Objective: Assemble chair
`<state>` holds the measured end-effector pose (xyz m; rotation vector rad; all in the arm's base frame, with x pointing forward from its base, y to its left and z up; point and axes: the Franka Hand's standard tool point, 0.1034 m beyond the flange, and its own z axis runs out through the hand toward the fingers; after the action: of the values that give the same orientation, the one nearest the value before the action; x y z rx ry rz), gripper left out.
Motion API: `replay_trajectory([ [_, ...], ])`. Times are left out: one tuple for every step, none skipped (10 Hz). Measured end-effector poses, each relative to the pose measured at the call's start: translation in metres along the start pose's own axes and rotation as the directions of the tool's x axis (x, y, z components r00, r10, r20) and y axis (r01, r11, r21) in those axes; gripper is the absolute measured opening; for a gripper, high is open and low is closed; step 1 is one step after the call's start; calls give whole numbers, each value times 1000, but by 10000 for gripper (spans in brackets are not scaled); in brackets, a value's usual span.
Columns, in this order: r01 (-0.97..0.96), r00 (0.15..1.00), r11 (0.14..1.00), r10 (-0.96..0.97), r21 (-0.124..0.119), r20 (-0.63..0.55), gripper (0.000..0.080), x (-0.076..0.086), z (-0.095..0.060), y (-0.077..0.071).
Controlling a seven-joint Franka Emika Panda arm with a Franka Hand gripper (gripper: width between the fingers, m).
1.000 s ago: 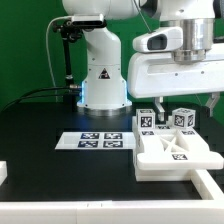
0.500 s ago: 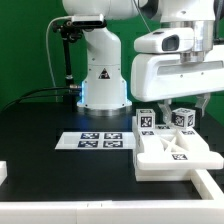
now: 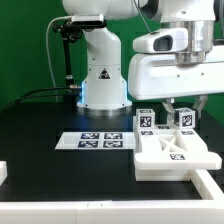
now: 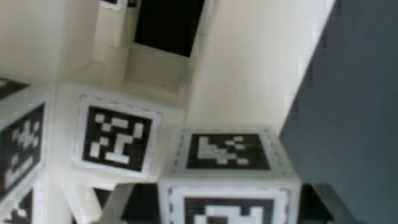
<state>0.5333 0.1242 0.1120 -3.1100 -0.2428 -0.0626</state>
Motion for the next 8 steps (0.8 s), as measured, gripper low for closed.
replay_trajectory([
  [-96, 995, 995, 96, -1, 0, 284, 0, 0, -1],
  [-204, 979, 979, 204, 0, -1, 284, 0, 0, -2],
  [-286, 958, 958, 286, 0, -1, 284, 0, 0, -1],
  [-406, 914, 914, 406, 4, 1, 284, 0, 0, 0],
  [-474, 880, 880, 474, 7, 1, 284, 0, 0, 1],
  [-574, 819, 819, 574, 13, 6, 284, 0, 0, 1],
  [-688, 726, 726, 688, 18, 17, 284, 0, 0, 2],
  [-808, 589, 589, 807, 17, 36, 284, -1, 0, 3],
])
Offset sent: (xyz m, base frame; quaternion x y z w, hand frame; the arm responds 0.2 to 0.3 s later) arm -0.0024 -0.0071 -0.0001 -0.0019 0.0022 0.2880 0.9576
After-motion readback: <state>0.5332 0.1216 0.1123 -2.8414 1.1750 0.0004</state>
